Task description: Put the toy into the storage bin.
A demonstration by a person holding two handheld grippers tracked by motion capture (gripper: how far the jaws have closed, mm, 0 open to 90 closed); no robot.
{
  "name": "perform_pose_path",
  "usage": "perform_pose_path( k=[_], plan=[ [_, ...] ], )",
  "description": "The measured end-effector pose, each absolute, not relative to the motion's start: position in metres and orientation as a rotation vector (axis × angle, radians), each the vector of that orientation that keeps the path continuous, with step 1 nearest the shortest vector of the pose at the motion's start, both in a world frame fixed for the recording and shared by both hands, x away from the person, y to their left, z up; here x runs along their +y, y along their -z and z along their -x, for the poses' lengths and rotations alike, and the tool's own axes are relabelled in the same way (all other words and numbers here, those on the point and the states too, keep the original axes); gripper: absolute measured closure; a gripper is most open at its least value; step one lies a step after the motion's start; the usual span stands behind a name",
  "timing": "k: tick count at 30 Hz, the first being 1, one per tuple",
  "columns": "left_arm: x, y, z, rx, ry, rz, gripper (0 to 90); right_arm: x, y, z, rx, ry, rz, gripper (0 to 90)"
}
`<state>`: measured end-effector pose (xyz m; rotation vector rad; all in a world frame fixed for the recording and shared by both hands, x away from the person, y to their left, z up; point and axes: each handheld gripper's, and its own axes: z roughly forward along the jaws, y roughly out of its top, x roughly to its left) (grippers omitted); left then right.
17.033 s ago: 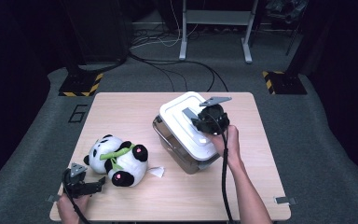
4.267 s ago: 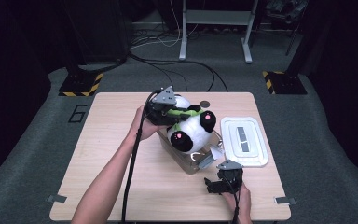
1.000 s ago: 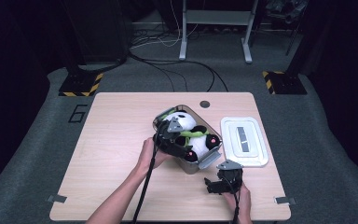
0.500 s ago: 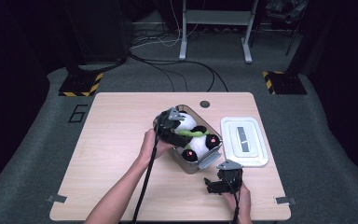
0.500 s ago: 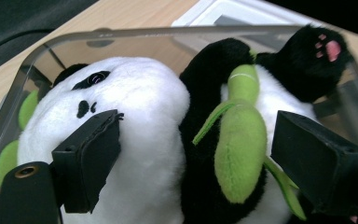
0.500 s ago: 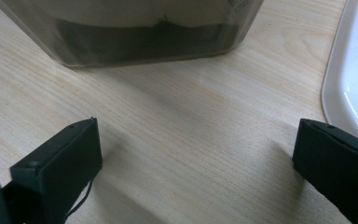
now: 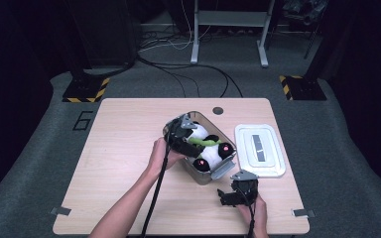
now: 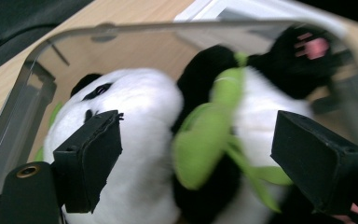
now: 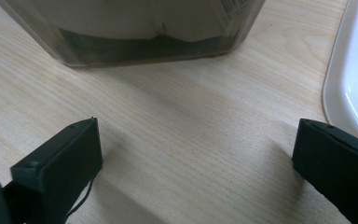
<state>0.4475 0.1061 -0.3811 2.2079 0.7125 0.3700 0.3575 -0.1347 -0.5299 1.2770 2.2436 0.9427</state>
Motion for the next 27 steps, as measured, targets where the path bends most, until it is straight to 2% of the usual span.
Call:
perform_pose_path(
  k=[6,16,20,23,27],
  plan=[
    [0.105,0.382,-0.428,0.661,-0.358,-2.291,14.8,-0.135,0.53,-0.357,2.257,-0.944,-1.266,0.8],
    [0.097,0.4,-0.432,0.687,-0.346,-2.356,14.5,-0.135,0.53,-0.357,2.256,-0.944,-1.265,0.8],
    [0.092,0.404,-0.432,0.676,-0.38,-2.401,14.4,-0.135,0.53,-0.357,2.256,-0.945,-1.267,0.8],
    [0.091,0.403,-0.433,0.669,-0.38,-2.41,14.1,-0.135,0.53,-0.357,2.257,-0.944,-1.265,0.8],
    [0.096,0.394,-0.434,0.672,-0.354,-2.341,13.9,-0.135,0.53,-0.357,2.256,-0.943,-1.265,0.8]
  ],
)
